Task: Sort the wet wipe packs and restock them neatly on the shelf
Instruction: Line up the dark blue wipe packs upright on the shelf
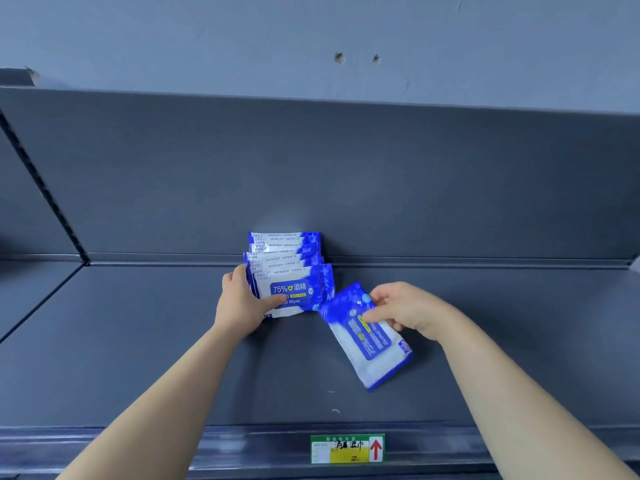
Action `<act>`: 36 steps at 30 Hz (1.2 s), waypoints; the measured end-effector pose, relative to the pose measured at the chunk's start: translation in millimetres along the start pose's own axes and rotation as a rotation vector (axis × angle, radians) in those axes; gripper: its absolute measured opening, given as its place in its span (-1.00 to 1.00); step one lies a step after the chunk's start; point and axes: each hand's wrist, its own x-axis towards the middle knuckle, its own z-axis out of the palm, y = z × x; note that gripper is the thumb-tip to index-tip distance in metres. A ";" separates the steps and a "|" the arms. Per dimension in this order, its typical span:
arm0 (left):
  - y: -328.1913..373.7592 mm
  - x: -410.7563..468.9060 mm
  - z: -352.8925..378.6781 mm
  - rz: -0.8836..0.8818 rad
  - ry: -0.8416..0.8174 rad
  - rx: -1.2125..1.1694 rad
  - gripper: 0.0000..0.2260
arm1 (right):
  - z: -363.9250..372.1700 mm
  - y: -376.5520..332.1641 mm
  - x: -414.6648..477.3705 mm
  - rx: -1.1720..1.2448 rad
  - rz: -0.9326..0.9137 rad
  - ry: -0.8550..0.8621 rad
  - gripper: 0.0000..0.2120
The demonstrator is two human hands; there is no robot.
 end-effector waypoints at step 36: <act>-21.6 31.6 -4.8 0.221 -0.286 0.062 -0.33 | 80.6 -35.5 79.7 0.028 -0.283 0.091 -0.22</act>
